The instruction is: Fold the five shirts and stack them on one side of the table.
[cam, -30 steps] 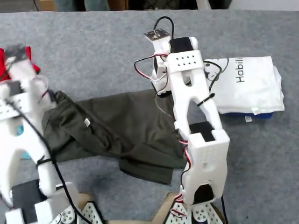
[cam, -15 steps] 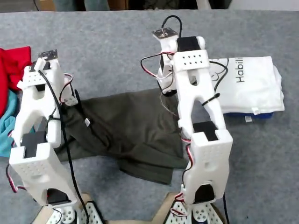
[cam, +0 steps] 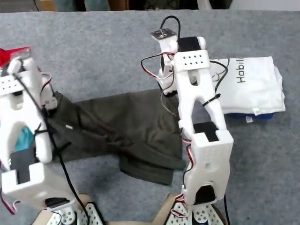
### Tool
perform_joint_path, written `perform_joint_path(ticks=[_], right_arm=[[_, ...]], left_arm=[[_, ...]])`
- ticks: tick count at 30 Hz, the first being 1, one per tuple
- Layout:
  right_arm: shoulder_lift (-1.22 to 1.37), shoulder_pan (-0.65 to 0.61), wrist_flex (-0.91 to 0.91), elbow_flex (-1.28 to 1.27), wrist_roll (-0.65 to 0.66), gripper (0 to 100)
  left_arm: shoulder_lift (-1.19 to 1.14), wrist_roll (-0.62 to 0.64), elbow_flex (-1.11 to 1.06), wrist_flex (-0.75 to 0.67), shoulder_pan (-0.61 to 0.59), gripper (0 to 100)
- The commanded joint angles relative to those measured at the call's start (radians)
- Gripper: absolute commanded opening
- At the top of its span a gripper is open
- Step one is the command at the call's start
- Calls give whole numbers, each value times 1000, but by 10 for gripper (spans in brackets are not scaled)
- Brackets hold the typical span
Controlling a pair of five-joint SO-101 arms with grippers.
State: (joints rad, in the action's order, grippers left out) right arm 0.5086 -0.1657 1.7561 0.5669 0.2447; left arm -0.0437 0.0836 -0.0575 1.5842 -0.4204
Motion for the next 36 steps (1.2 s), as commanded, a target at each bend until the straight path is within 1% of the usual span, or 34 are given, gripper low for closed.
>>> perform_joint_path(ticks=[1, 4, 8, 11, 14, 16, 20, 22, 24, 27, 30, 31, 33, 34, 36], right_arm=[[-4, 9, -5, 2, 8, 18], [28, 9, -11, 8, 8, 18], [82, 8, -11, 12, 8, 18], [101, 5, -17, 12, 8, 18], [99, 9, -51, 12, 2, 19], [97, 9, -69, 13, 2, 24], [97, 8, -78, 27, 5, 87], [102, 9, -77, 54, 0, 101], [102, 9, -75, 81, 0, 99], [99, 6, -74, 116, 0, 91], [102, 6, -75, 150, 0, 17], [104, 6, -75, 156, 0, 14], [104, 5, -77, 162, 0, 20], [104, 5, -78, 165, 0, 15], [104, -5, -77, 166, -2, 15]], left_arm=[[89, -71, -97, 14, -62, 30], [144, -114, -200, 46, -122, 30], [212, -207, -305, 74, -185, 30], [253, -241, -354, 91, -213, 30], [270, -245, -383, 87, -243, 32], [267, -245, -383, 87, -265, 50], [261, -238, -384, 87, -298, 142], [267, -227, -384, 87, -318, 170], [269, -227, -369, 95, -358, 173], [269, -227, -294, 161, -446, 173], [270, -272, -186, 175, -533, 173], [275, -290, -140, 175, -549, 173], [281, -290, -42, 173, -539, 173], [279, -275, 2, 172, -501, 173], [258, -235, 65, 144, -371, 152]])
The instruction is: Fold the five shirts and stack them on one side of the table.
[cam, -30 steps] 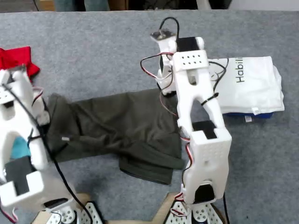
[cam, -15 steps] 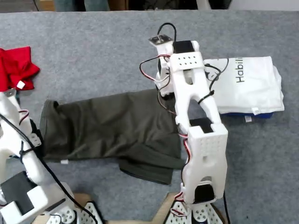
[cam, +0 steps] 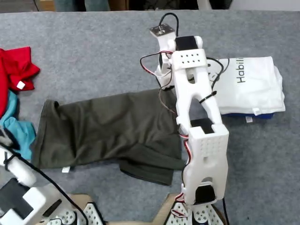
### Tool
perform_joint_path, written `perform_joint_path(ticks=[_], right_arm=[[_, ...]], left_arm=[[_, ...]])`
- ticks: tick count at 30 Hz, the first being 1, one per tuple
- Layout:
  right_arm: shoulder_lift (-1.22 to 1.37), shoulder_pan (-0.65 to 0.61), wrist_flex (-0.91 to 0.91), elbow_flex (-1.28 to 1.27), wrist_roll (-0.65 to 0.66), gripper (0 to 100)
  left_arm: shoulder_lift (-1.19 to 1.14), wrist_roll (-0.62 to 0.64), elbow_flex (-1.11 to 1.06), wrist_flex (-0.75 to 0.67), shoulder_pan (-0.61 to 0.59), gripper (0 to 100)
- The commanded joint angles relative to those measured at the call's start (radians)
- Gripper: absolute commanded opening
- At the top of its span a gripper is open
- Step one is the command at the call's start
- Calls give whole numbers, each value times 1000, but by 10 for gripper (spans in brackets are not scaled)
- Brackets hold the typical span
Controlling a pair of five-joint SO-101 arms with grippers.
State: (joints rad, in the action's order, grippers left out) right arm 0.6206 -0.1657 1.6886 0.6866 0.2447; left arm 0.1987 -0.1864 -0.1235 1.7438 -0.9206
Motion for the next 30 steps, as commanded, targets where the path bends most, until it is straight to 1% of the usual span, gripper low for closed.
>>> perform_joint_path(ticks=[1, 2, 4, 6, 8, 9, 10, 14, 16, 17, 20, 24, 27, 28, 30], right_arm=[[-8, -9, -9, 42, -2, 15], [-8, -18, -12, 38, -2, 15], [7, -29, -25, 36, -26, 15], [53, -15, -74, 36, -77, 15], [116, 20, -106, 44, -132, 15], [142, 28, -112, 48, -141, 15], [166, 35, -114, 59, -141, 15], [257, 57, -157, 87, -140, 15], [282, 71, -158, 114, -140, 15], [288, 83, -153, 131, -140, 15], [291, 104, -112, 200, -140, 15], [297, 101, 12, 375, -140, 15], [298, 83, 64, 458, -147, 18], [298, 77, 68, 460, -149, 33], [302, 51, 63, 438, -149, 102]], left_arm=[[-3, 61, 142, -48, 206, 127], [-29, 92, 139, -92, 282, 92], [-112, 140, 114, -226, 417, 23], [-238, 192, 77, -390, 506, 41], [-402, 292, 82, -565, 533, 29], [-488, 331, 107, -615, 530, 27], [-565, 359, 145, -637, 522, 30], [-796, 443, 298, -637, 412, 28], [-827, 489, 348, -624, 371, 28], [-827, 491, 377, -618, 363, 28], [-825, 459, 410, -626, 375, 28], [-818, 440, 444, -603, 400, 28], [-806, 440, 504, -506, 406, 29], [-799, 440, 519, -470, 406, 29], [-786, 440, 538, -411, 406, 29]])
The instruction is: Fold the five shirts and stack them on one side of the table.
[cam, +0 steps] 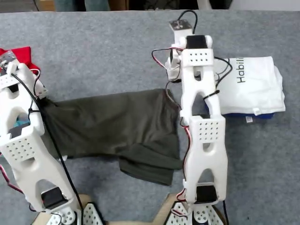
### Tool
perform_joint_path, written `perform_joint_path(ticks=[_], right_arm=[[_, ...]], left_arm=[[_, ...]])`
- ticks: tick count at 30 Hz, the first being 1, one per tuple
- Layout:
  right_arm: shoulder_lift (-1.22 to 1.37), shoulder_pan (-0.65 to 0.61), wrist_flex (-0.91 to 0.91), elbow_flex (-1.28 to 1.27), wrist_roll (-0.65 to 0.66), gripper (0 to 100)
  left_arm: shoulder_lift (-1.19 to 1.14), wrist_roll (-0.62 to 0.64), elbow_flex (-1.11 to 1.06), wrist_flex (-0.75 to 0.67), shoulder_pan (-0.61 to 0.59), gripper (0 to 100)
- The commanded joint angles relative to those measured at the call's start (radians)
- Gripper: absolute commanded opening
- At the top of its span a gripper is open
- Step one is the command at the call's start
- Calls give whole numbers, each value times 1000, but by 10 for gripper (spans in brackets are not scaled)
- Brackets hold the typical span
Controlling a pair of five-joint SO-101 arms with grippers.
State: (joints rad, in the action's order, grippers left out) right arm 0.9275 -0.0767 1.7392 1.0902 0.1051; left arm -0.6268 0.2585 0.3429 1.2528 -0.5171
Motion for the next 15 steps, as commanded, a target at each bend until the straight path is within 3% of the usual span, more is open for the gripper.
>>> perform_joint_path(ticks=[1, 4, 7, 12, 15], right_arm=[[4, -52, 12, 15, -9, 145], [53, -104, 12, -10, -3, 243], [113, -149, 6, 1, -8, 255], [225, -153, -29, 42, -6, 187], [272, -132, -23, 102, -8, 74]], left_arm=[[46, -6, 71, 97, 2, 29], [48, -6, 68, 101, 1, 29], [48, -8, 68, 100, -1, 29], [46, -54, 68, 100, 1, 29], [46, -55, 68, 95, 2, 29]])
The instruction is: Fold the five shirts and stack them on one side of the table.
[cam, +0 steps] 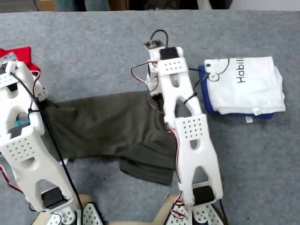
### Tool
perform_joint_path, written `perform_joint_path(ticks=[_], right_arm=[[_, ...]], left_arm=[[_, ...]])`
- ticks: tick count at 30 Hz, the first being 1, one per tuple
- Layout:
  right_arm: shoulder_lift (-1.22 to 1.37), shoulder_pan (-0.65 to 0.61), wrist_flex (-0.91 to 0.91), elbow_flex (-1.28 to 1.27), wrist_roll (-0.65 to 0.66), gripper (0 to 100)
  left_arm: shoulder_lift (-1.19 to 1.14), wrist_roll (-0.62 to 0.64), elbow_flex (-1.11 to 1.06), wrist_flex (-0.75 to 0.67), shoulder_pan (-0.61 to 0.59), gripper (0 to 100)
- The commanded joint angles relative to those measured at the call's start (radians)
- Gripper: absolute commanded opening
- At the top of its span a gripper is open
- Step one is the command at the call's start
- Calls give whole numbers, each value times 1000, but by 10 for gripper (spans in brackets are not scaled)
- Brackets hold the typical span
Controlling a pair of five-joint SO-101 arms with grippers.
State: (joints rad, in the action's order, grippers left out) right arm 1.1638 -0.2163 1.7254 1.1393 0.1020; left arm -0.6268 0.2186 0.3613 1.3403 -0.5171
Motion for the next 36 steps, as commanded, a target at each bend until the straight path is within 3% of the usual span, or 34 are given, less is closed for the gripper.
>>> perform_joint_path(ticks=[1, 9, 20, 27, 29, 32, 36], right_arm=[[44, 15, -9, 81, -5, 28], [51, 107, 25, 312, 2, 15], [51, 184, -63, 421, 20, 24], [15, 175, 41, 521, 71, 302], [-16, 169, 41, 529, 71, 317], [-101, 146, 43, 483, 69, 245], [-278, 143, 43, 331, 66, 5]], left_arm=[[46, -15, 50, 0, 7, 29], [48, -5, 140, 5, 54, 29], [46, 157, 341, -110, 108, 31], [57, 146, 440, 74, 104, 29], [57, 110, 464, 121, 104, 29], [57, 40, 476, 170, 108, 29], [48, 18, 470, 235, 97, 29]])
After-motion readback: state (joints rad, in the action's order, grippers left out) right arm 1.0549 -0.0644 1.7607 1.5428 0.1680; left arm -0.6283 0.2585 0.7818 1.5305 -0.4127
